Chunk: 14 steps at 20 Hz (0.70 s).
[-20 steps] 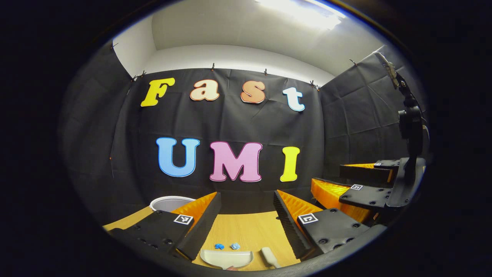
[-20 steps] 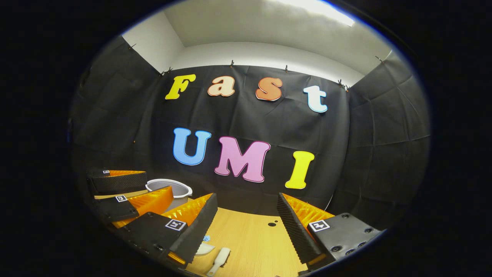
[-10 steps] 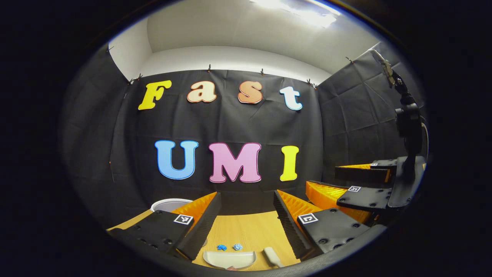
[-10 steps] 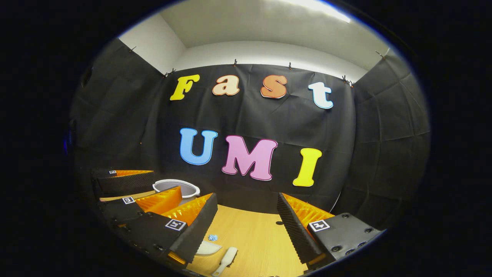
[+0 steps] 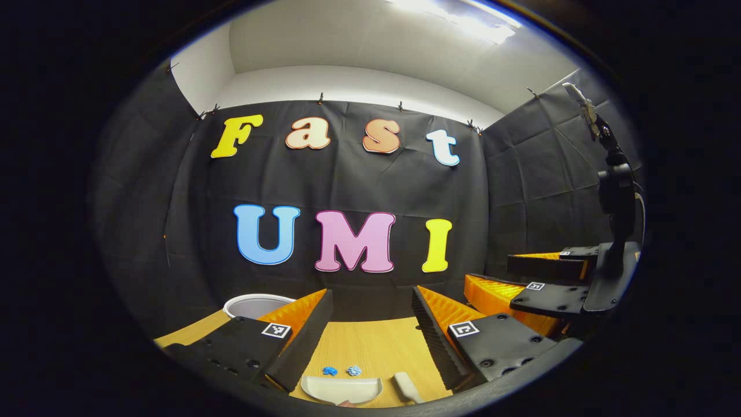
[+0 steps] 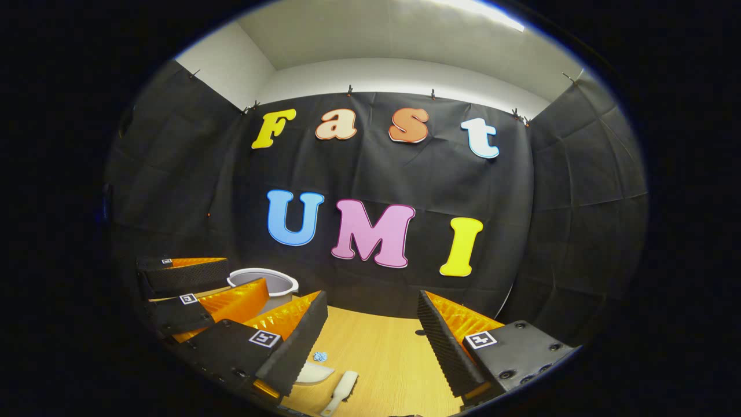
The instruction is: Pick up the small broom and dustpan from the desktop, sweep the trash into the dustpan with the broom, and then empty the trash into the garbage bin.
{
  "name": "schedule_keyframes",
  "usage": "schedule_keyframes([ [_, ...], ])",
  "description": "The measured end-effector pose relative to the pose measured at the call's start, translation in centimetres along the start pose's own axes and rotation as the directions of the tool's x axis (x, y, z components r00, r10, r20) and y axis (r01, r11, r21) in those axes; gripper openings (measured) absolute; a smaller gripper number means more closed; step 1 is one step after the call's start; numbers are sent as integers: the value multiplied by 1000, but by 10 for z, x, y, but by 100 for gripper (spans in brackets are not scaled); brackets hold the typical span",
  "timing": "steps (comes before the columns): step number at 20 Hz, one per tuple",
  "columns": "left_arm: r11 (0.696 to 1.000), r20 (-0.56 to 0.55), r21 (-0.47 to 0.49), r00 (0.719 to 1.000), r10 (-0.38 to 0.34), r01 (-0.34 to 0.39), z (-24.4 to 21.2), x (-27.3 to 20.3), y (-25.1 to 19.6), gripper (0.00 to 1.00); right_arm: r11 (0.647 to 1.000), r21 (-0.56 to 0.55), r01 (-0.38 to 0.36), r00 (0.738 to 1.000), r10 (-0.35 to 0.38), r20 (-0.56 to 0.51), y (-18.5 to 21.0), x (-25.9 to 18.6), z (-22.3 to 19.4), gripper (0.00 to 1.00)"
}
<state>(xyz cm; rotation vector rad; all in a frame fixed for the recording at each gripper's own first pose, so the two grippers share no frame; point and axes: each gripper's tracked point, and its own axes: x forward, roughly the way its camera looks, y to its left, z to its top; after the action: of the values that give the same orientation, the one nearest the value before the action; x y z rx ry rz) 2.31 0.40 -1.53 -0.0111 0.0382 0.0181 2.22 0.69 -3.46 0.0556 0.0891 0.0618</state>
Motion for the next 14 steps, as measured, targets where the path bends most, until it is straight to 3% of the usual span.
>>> schedule_keyframes([
  [8,1000,-53,4,998,-14,15,-20,4,8,81,1000,12,-1,998,1,-63,10,10,-20,99],
  [14,1000,-186,-7,983,5,-7,-65,3,25,81,996,88,15,969,8,-248,24,27,-78,97],
])
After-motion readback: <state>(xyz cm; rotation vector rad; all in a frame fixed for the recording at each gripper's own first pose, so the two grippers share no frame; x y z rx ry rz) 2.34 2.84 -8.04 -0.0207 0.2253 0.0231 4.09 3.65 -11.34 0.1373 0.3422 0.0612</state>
